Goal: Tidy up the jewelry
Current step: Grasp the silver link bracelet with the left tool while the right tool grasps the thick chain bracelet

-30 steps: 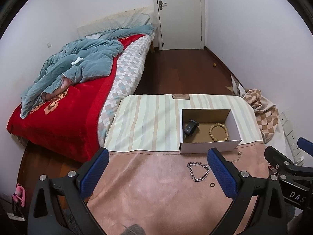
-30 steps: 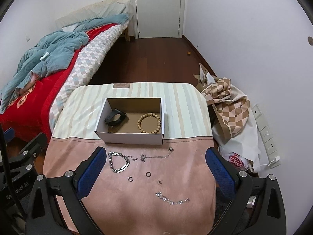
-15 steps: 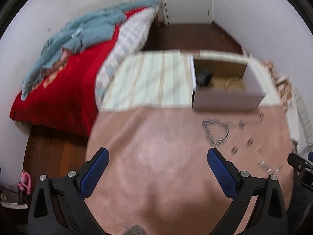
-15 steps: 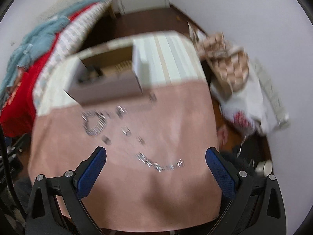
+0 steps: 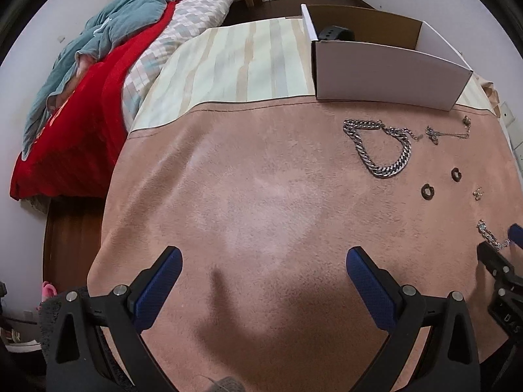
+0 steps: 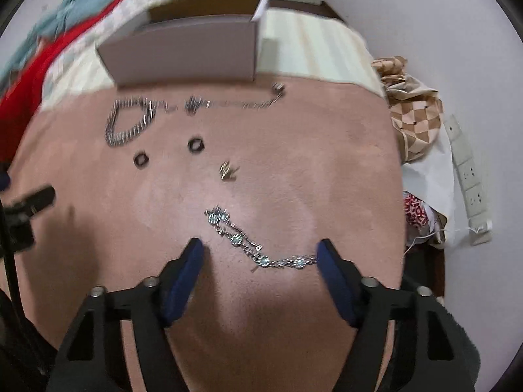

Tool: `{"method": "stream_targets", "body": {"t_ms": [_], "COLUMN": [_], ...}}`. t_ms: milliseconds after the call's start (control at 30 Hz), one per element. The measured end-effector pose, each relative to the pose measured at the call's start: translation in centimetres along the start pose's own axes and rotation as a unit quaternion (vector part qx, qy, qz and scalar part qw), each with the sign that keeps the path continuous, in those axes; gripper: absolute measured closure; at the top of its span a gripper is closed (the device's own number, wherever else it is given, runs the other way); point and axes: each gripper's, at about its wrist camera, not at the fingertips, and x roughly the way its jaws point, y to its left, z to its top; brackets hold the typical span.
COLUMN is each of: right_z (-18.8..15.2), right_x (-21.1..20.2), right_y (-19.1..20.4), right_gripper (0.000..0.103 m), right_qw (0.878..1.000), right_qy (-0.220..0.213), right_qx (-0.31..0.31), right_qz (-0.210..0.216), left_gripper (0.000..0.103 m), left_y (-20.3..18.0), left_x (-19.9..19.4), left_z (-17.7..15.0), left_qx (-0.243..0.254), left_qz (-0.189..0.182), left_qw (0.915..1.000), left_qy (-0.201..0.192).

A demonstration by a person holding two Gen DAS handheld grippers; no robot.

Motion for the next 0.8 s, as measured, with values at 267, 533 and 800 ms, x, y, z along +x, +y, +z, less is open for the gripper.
{"method": "stream_targets", "body": {"t_ms": [267, 533, 800], "right_z": [1.0, 1.4, 3.4], "right_x": [0.2, -1.5, -3.5], "right_y": [-0.3, -2.5, -3.4], "right_gripper": [0.095, 0.102, 0.102], "right_qw": [1.000, 0.993, 0.983], "right_qy": [-0.009, -0.025, -0.054], "right_qx": [0.005, 0.082, 0.125], "right_qz": [0.016, 0.078, 0.124], "left_gripper": [0.000, 0.000, 0.001], "left_y": [0.4, 0.9, 0.5], "left_x": [0.6, 0.6, 3.0], "left_z": [0.8, 2.7, 7.0], "left_qx": [-0.008, -0.030, -0.072], "left_qz": [-0.001, -0.031, -0.120], "left_qw": [1.0000, 0.9991, 0.9895], "left_qy": [0.004, 0.004, 0.036]}}
